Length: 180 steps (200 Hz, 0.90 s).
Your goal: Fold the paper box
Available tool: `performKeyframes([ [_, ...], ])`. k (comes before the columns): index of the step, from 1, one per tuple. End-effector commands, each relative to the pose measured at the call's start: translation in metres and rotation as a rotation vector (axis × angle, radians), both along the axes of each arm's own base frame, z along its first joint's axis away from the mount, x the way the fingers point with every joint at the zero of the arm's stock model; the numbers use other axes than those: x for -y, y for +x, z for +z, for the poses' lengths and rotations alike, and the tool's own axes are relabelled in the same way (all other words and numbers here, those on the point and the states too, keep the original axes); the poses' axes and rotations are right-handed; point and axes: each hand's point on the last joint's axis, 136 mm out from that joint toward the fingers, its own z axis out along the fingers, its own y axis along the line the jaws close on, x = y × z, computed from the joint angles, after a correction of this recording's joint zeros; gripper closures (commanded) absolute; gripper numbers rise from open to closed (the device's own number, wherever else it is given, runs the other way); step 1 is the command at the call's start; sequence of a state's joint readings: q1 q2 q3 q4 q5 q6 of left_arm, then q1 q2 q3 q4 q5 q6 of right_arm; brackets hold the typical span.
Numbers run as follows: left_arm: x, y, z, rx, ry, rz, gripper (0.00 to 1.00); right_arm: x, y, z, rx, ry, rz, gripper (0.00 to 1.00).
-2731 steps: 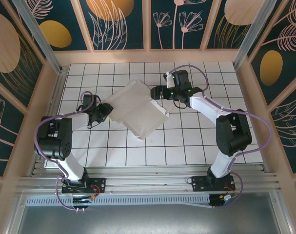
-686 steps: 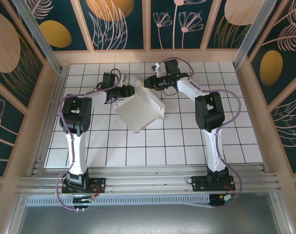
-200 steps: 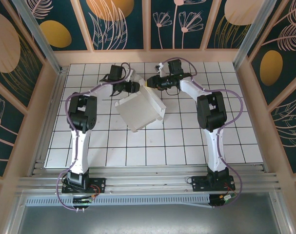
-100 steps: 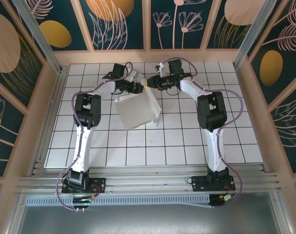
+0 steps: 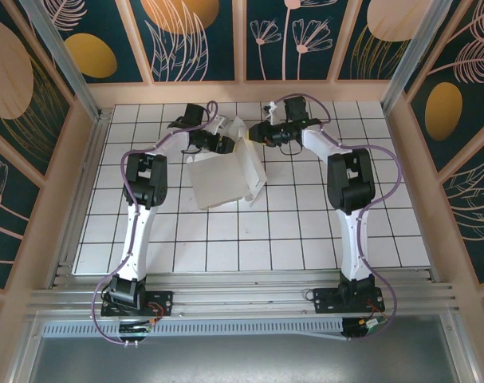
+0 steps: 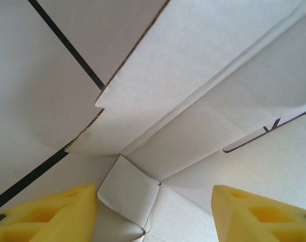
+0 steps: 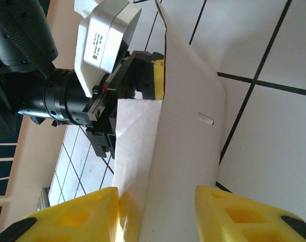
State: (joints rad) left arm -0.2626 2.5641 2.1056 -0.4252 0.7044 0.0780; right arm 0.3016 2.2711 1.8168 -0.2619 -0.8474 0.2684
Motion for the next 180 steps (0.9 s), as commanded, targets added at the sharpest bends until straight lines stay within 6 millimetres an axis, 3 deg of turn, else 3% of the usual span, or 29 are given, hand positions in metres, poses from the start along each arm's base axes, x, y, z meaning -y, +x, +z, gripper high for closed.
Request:
performKeyframes([
  [1, 0.013, -0.031, -0.037, -0.141, 0.007, -0.07, 0.45, 0.012, -0.007, -0.024, -0.062, -0.046, -0.022, 0.56],
  [42, 0.01, -0.022, -0.048, -0.145, 0.056, -0.02, 0.55, 0.017, -0.005, -0.025, -0.066, -0.04, -0.033, 0.56],
  [102, 0.011, -0.035, -0.049, -0.169, 0.04, -0.056, 0.8, 0.018, -0.002, -0.022, -0.056, -0.048, -0.046, 0.56],
  [125, 0.007, -0.038, -0.041, -0.141, 0.06, -0.062, 0.85, 0.019, 0.001, -0.015, -0.04, -0.048, -0.054, 0.56],
  [180, 0.017, -0.041, 0.002, -0.041, -0.032, -0.104, 0.84, 0.011, -0.001, 0.013, 0.006, -0.021, -0.046, 0.57],
])
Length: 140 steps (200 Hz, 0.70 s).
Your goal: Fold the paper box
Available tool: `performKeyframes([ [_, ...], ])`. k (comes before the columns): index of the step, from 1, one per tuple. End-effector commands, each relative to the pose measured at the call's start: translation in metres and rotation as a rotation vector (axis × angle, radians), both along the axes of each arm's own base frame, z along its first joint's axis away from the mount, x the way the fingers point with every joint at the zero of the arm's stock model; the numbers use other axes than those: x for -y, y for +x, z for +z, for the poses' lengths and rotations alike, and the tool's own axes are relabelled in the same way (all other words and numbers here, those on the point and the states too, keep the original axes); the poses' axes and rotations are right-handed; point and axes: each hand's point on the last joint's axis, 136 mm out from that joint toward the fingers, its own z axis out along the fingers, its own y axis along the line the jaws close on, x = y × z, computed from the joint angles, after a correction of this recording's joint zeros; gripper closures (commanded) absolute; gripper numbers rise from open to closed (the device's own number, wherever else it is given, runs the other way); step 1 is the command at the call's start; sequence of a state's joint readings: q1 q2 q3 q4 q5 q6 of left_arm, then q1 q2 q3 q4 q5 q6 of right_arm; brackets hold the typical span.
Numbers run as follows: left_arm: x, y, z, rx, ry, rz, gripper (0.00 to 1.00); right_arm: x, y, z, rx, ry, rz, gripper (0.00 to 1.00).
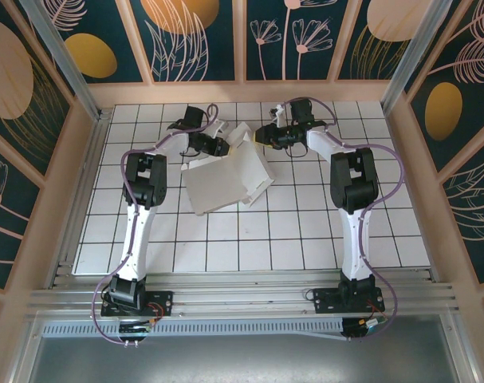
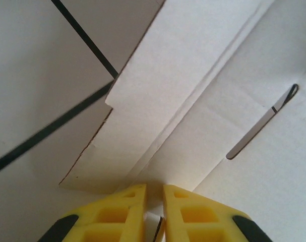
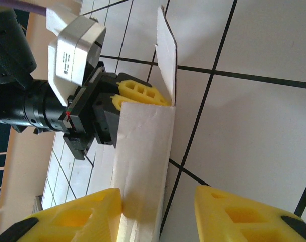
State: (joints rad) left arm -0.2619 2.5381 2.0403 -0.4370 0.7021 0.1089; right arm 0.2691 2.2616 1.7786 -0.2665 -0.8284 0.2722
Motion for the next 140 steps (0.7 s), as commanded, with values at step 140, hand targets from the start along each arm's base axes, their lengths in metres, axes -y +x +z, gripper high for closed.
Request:
performKeyframes([
  [140, 0.017, -0.035, 0.072, 0.603, 0.055, 0.022, 1.0, -0.02, -0.036, 0.022, 0.119, -0.148, 0.047, 0.57],
])
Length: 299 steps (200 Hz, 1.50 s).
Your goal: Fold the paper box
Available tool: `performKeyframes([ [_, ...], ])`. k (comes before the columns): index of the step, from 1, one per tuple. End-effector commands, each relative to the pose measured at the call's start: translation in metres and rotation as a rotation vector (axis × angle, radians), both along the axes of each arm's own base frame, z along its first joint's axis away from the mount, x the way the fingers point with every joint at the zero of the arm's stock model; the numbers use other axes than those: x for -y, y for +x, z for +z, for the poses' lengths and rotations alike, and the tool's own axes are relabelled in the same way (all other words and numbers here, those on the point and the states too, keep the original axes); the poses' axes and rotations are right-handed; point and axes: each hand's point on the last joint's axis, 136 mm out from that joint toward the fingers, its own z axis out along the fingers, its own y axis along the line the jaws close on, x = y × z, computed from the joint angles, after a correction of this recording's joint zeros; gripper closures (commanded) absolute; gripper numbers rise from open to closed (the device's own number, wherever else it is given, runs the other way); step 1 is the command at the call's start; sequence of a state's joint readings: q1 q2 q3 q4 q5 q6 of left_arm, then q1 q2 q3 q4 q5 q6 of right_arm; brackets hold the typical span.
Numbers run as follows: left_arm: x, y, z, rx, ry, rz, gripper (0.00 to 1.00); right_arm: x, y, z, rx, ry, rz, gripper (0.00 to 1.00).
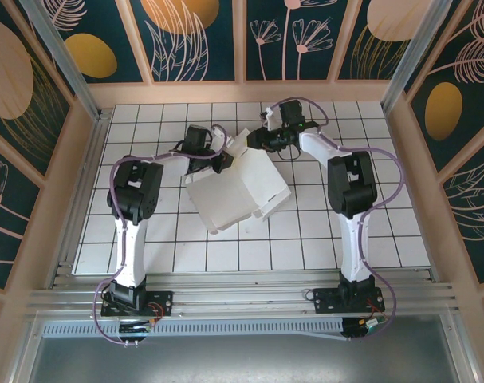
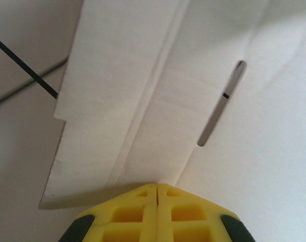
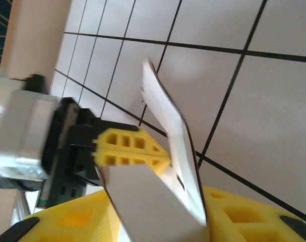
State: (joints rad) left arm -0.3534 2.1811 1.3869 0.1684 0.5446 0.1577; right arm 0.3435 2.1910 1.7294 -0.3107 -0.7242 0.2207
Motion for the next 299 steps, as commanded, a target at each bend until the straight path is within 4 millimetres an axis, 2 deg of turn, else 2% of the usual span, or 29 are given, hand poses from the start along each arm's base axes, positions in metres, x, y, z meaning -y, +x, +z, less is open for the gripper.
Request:
performKeyframes([
  [1, 0.002, 0.016, 0.043, 0.242, 0.008, 0.04, 1.0, 0.002, -0.011, 0.018, 0.076, -0.054, 0.017, 0.57],
  [46, -0.003, 0.026, 0.066, 0.352, -0.036, 0.177, 1.0, -0.013, -0.025, 0.016, 0.127, -0.122, 0.075, 0.57],
  [78, -0.008, 0.038, 0.065, 0.364, -0.014, 0.249, 1.0, -0.011, -0.028, 0.008, 0.115, -0.178, 0.07, 0.54],
  [110, 0.0, 0.038, 0.062, 0.388, 0.014, 0.22, 1.0, -0.012, -0.028, 0.006, 0.115, -0.189, 0.054, 0.53],
  [143, 0.007, 0.041, 0.062, 0.397, 0.023, 0.19, 1.0, -0.018, -0.021, 0.012, 0.14, -0.188, 0.032, 0.59],
  [159, 0.008, 0.043, 0.065, 0.388, 0.013, 0.194, 1.0, -0.018, -0.017, 0.015, 0.153, -0.192, 0.019, 0.66],
  [190, 0.008, 0.04, 0.091, 0.372, -0.066, 0.229, 0.61, -0.005, -0.005, 0.013, 0.196, -0.295, -0.029, 0.73],
  [208, 0.003, 0.038, 0.109, 0.349, -0.11, 0.275, 0.49, 0.006, 0.001, 0.01, 0.228, -0.389, -0.05, 0.79],
  [239, -0.02, 0.036, 0.139, 0.29, -0.142, 0.429, 0.46, 0.017, 0.006, 0.016, 0.285, -0.528, -0.046, 0.8],
  [253, -0.027, 0.029, 0.154, 0.281, -0.149, 0.437, 0.46, 0.019, 0.005, 0.021, 0.322, -0.602, -0.016, 0.8],
  [272, -0.032, 0.018, 0.161, 0.312, -0.122, 0.363, 0.47, 0.024, 0.003, 0.029, 0.368, -0.711, 0.039, 0.8],
  [287, -0.027, 0.006, 0.158, 0.34, -0.125, 0.198, 0.47, 0.024, 0.0, 0.033, 0.368, -0.736, 0.088, 0.8],
  [299, -0.02, -0.003, 0.158, 0.342, -0.165, 0.051, 0.42, 0.02, -0.002, 0.034, 0.36, -0.71, 0.116, 0.8],
])
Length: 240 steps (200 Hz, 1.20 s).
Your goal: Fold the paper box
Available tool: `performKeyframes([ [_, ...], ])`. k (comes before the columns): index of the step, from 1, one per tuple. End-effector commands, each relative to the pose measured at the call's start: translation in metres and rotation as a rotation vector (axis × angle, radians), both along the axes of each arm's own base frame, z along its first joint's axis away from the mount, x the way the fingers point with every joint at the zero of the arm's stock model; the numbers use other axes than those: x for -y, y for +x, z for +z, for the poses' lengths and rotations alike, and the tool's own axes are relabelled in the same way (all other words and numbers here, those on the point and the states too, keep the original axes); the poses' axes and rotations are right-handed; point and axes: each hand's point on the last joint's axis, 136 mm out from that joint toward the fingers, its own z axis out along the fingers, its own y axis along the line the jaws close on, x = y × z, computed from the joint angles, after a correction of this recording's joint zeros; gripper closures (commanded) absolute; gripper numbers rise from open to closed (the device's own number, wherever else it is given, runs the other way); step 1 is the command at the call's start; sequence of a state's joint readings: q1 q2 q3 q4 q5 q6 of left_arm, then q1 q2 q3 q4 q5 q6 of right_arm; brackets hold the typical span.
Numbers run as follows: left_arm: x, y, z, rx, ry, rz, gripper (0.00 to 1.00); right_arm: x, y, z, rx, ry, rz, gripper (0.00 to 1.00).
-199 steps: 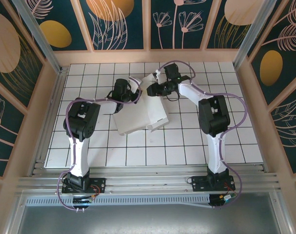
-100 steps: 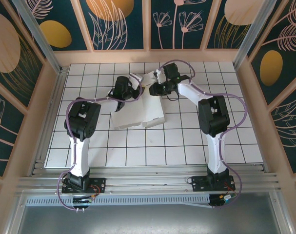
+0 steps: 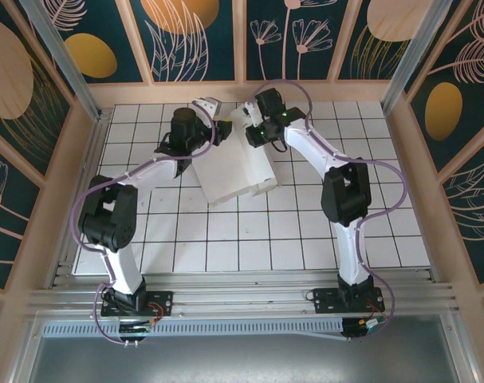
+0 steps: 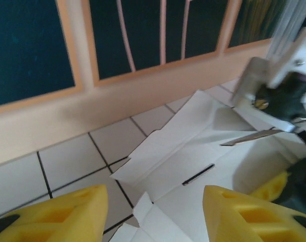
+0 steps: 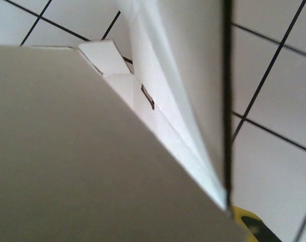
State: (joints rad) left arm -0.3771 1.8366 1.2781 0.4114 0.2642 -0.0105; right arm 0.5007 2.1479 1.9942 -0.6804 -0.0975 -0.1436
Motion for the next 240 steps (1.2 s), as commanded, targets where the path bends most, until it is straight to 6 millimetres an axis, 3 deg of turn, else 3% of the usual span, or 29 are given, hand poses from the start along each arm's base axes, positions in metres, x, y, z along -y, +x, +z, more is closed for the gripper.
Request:
performKeyframes([
  [1, 0.007, -0.022, -0.023, -0.014, 0.032, -0.259, 0.42, 0.012, -0.007, -0.008, -0.027, -0.123, 0.066, 0.8],
  [23, 0.015, -0.025, -0.028, 0.003, 0.059, -0.424, 0.29, 0.002, -0.015, -0.012, -0.1, -0.023, 0.121, 0.8],
  [40, 0.018, -0.014, -0.041, -0.005, 0.149, -0.478, 0.26, -0.001, -0.02, -0.016, -0.135, -0.014, 0.144, 0.8],
  [59, 0.019, -0.016, -0.057, 0.049, 0.241, -0.544, 0.22, 0.005, -0.022, -0.019, -0.141, -0.06, 0.146, 0.81],
  [88, 0.018, -0.012, -0.062, 0.178, 0.355, -0.58, 0.16, 0.017, -0.022, -0.016, -0.112, -0.146, 0.122, 0.81],
  [128, 0.032, 0.022, -0.058, 0.212, 0.313, -0.601, 0.04, 0.01, -0.027, -0.01, -0.091, -0.156, 0.158, 0.8],
  [151, 0.043, 0.029, -0.065, 0.187, 0.268, -0.66, 0.03, 0.006, -0.027, -0.012, -0.098, -0.135, 0.169, 0.8],
  [206, 0.047, 0.021, -0.089, 0.11, 0.249, -0.741, 0.13, 0.004, -0.022, -0.012, -0.074, -0.124, 0.174, 0.8],
  [220, 0.048, 0.021, -0.09, 0.094, 0.234, -0.741, 0.23, 0.004, -0.02, -0.008, -0.062, -0.116, 0.168, 0.79],
  [240, 0.049, 0.022, -0.088, 0.079, 0.209, -0.73, 0.47, 0.004, -0.017, -0.005, -0.055, -0.098, 0.16, 0.79],
])
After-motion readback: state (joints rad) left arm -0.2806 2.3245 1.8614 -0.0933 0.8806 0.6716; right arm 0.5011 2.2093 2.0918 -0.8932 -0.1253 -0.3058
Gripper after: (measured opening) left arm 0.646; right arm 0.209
